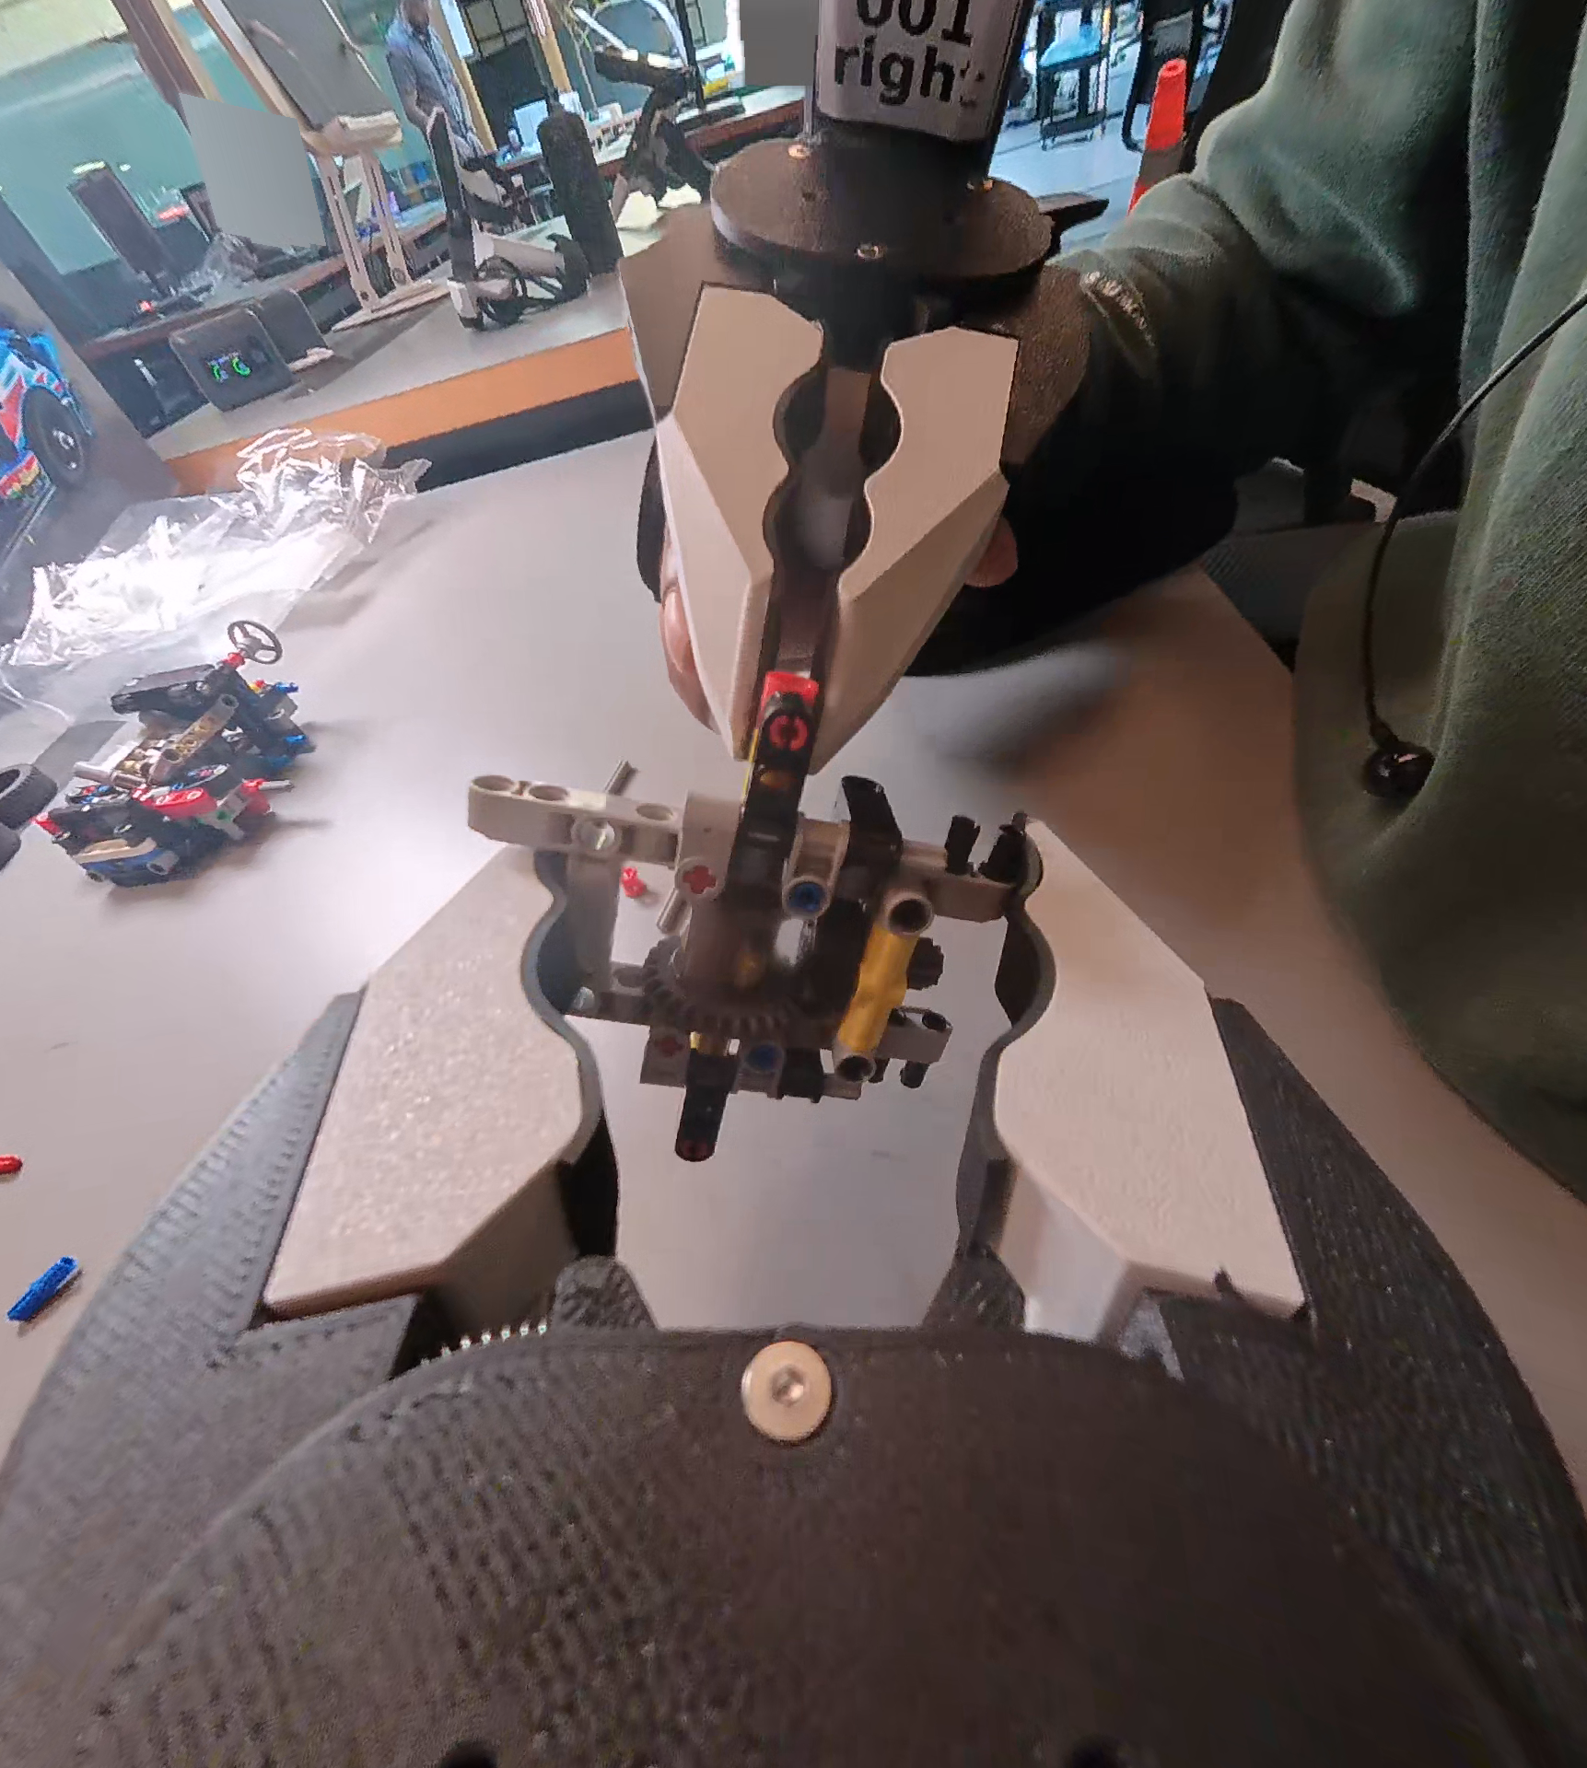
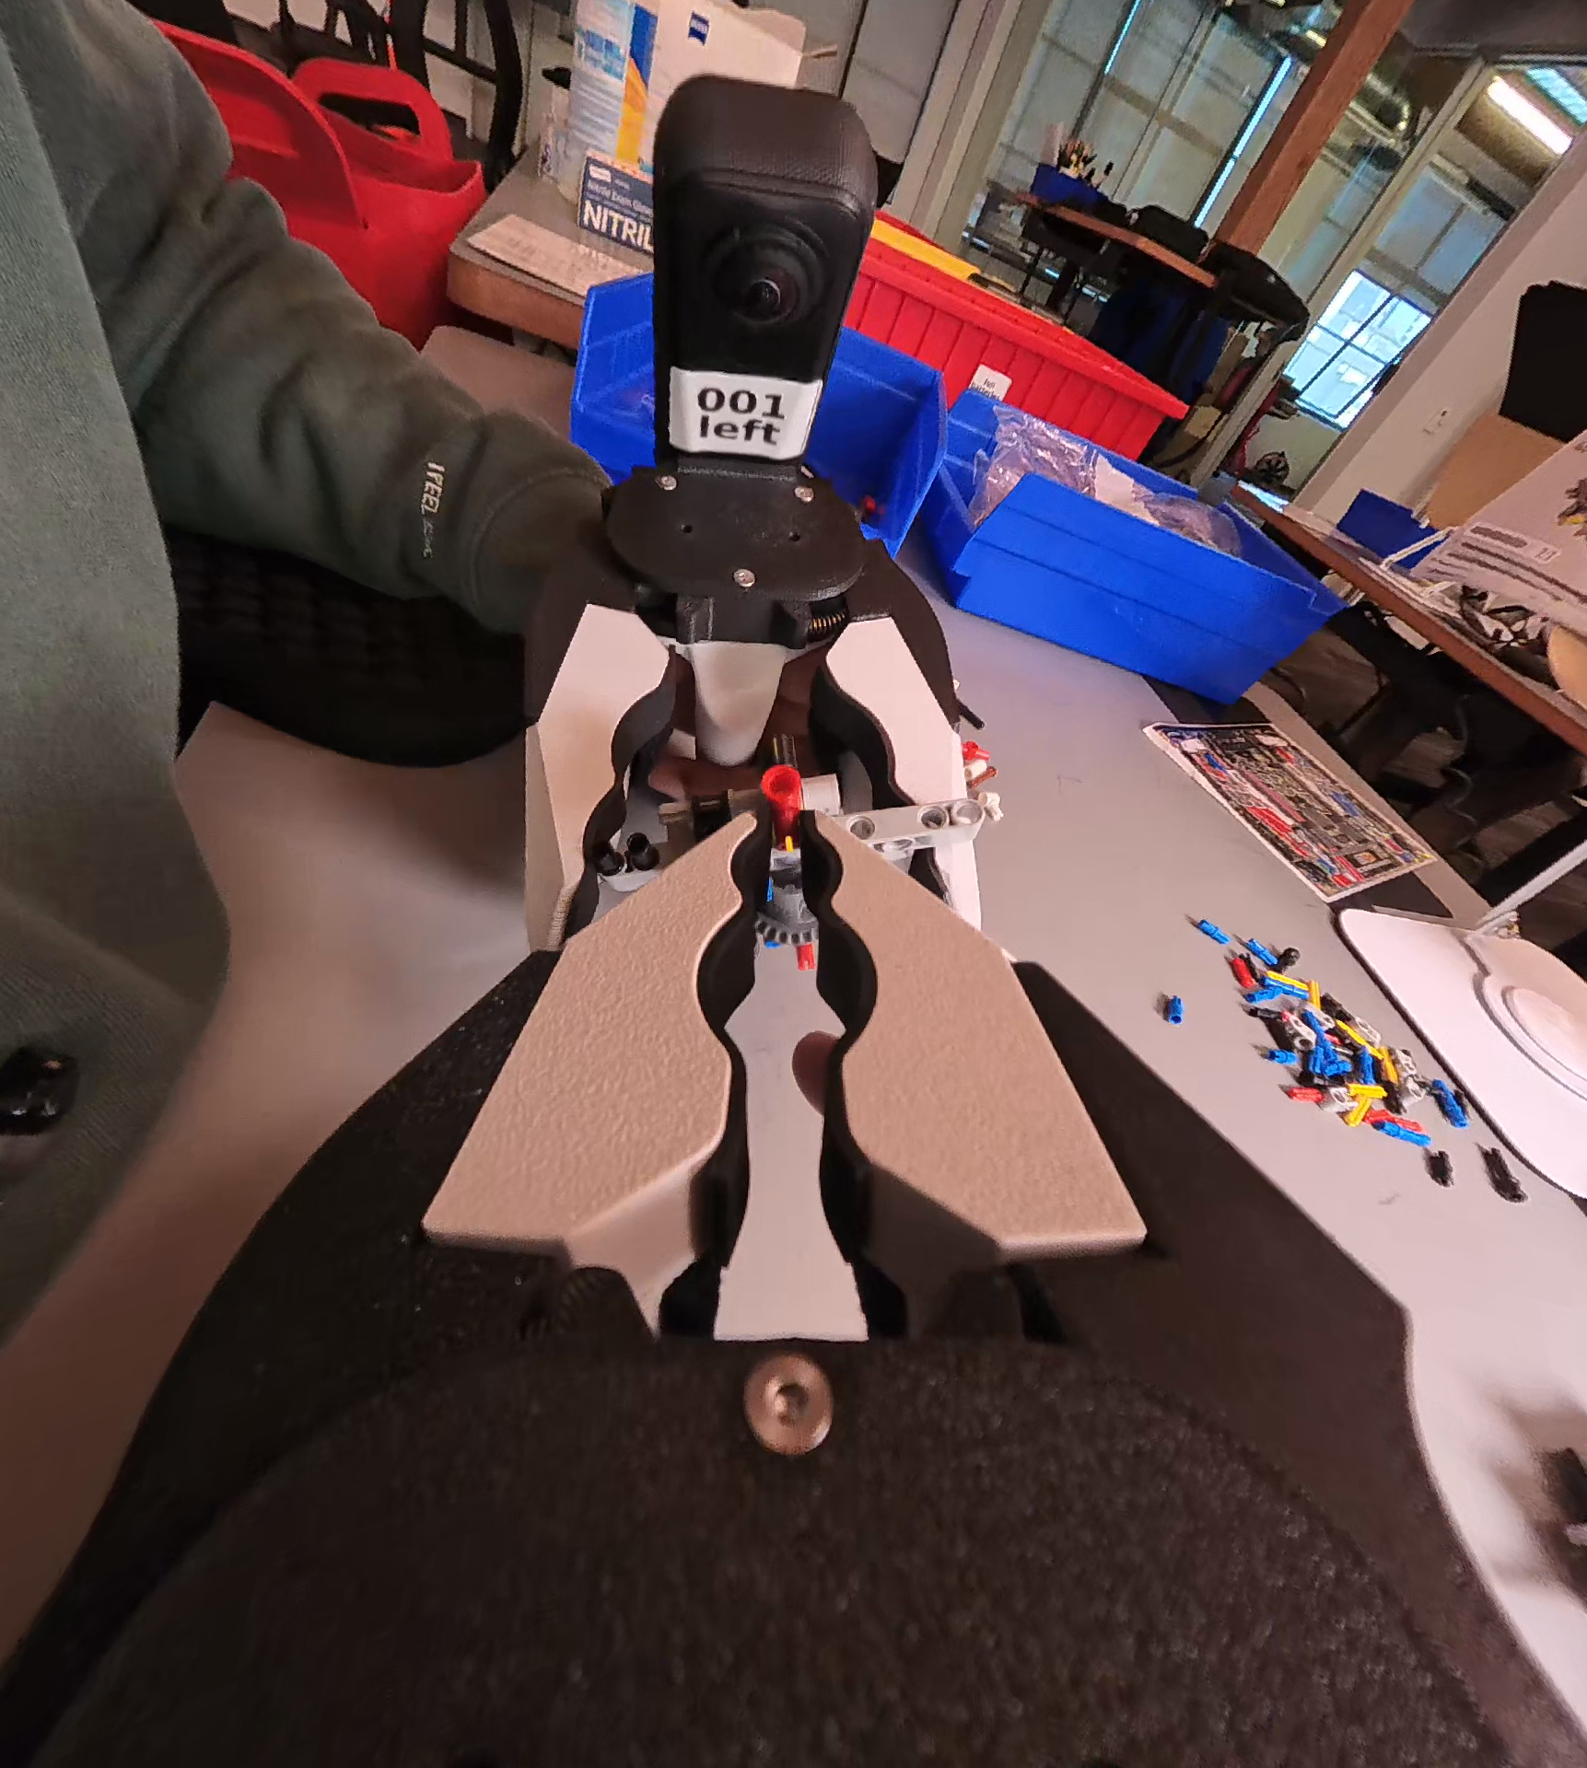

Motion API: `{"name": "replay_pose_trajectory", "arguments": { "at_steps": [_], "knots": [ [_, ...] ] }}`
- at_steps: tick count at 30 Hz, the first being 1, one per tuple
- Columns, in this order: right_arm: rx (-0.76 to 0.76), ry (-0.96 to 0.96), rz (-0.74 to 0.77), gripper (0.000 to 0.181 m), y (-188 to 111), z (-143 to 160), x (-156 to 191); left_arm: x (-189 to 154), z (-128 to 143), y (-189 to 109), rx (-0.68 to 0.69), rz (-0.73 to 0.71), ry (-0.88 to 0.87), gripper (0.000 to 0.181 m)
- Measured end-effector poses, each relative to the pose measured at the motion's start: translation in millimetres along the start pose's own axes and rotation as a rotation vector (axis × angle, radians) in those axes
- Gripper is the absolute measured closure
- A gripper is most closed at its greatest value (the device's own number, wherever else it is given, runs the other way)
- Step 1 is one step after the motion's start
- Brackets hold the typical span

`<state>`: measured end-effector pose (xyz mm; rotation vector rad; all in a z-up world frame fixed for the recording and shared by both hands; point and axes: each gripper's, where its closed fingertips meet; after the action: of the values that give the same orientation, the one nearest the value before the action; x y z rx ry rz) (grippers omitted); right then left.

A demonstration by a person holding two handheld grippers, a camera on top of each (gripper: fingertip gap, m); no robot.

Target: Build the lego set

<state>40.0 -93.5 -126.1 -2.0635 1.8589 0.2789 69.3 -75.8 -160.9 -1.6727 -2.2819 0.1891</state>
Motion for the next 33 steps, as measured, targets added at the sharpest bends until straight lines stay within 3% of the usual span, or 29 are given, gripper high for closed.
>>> {"name": "replay_pose_trajectory", "arguments": {
  "at_steps": [9,33],
  "knots": [
    [-0.056,0.022,0.006,0.177,-3,-12,0,-4,-14,-2,-0.088,0.024,-0.001,0.094],
    [-0.109,0.093,-0.116,0.167,-6,-17,14,-17,-18,2,-0.101,0.099,-0.014,0.094]
  ]
}}
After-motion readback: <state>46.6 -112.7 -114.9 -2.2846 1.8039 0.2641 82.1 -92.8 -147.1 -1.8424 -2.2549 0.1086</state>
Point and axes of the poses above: each gripper's, where its closed fingertips meet, y out along the fingers, z out of its underside, x = y × z across the jaws, and after that the axes turned 11 degrees about z, right-handed
